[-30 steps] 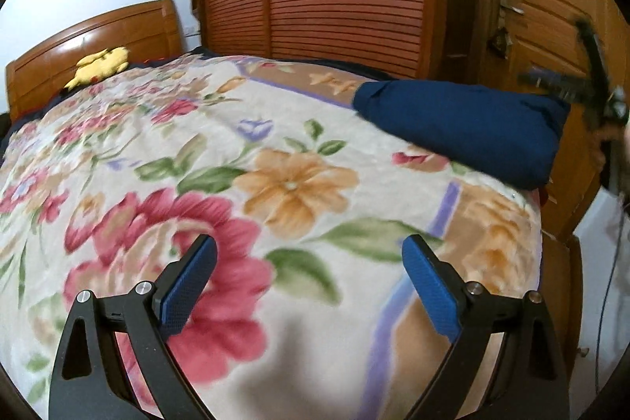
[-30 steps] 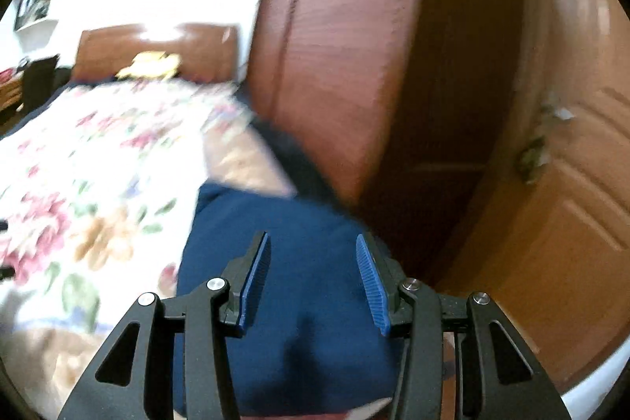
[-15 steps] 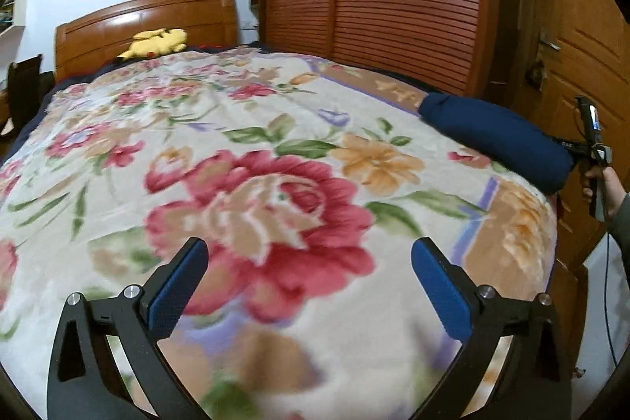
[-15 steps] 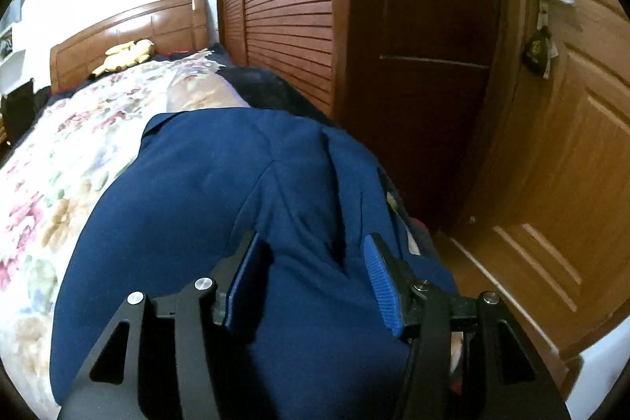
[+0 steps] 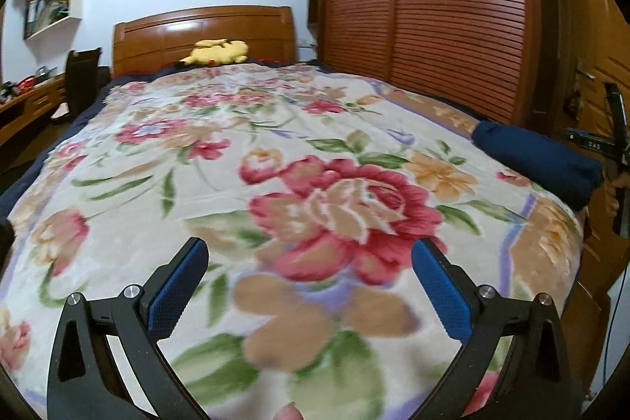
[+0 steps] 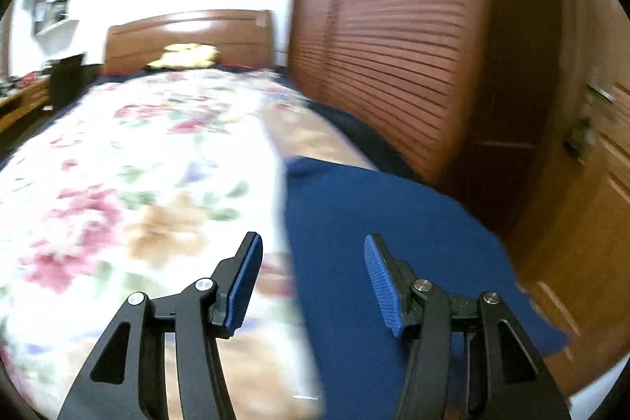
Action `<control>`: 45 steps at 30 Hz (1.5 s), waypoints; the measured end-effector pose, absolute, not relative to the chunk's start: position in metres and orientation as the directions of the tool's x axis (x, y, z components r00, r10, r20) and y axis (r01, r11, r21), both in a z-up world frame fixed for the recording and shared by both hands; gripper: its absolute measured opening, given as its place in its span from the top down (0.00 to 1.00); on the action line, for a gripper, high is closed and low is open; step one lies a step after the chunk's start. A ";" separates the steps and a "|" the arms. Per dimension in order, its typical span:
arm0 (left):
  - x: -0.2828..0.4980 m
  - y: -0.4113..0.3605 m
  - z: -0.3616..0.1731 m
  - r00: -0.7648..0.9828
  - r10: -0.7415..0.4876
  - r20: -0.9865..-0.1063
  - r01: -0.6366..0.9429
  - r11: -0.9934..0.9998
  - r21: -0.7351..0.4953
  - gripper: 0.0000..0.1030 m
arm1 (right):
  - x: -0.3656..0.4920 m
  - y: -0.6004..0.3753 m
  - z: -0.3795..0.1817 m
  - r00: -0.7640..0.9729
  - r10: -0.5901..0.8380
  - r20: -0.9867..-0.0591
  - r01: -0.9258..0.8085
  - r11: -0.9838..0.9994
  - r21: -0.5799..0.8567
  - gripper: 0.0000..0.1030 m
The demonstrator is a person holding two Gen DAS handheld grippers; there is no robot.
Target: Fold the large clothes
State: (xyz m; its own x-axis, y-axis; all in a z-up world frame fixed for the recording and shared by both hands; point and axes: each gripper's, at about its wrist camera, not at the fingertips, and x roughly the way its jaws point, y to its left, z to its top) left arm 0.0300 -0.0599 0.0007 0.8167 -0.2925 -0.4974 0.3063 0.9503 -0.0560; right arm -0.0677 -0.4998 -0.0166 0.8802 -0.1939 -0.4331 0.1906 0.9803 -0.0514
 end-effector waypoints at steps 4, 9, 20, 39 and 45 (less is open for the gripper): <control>0.031 -0.039 -0.007 0.826 -0.261 -0.499 0.260 0.963 -0.072 0.00 | -0.066 -0.432 -0.014 0.912 -0.032 -0.408 0.039 0.999 0.008 0.43; 0.031 -0.020 -0.010 0.846 -0.200 -0.494 0.197 0.979 -0.059 0.00 | -0.062 -0.364 -0.013 0.917 0.118 -0.381 -0.106 0.993 0.052 0.43; 0.018 -0.005 -0.005 0.898 -0.079 -0.432 0.095 0.995 0.014 0.00 | -0.072 -0.272 -0.032 0.910 0.223 -0.350 -0.216 0.975 0.062 0.29; 0.018 0.008 -0.010 0.897 -0.037 -0.440 0.032 0.999 -0.018 0.00 | -0.006 -0.251 -0.063 0.904 0.269 -0.333 -0.266 0.962 0.054 0.29; 0.016 0.009 -0.009 0.900 -0.040 -0.433 0.036 0.999 -0.018 0.00 | 0.004 -0.250 -0.071 0.906 0.269 -0.325 -0.265 0.963 0.058 0.29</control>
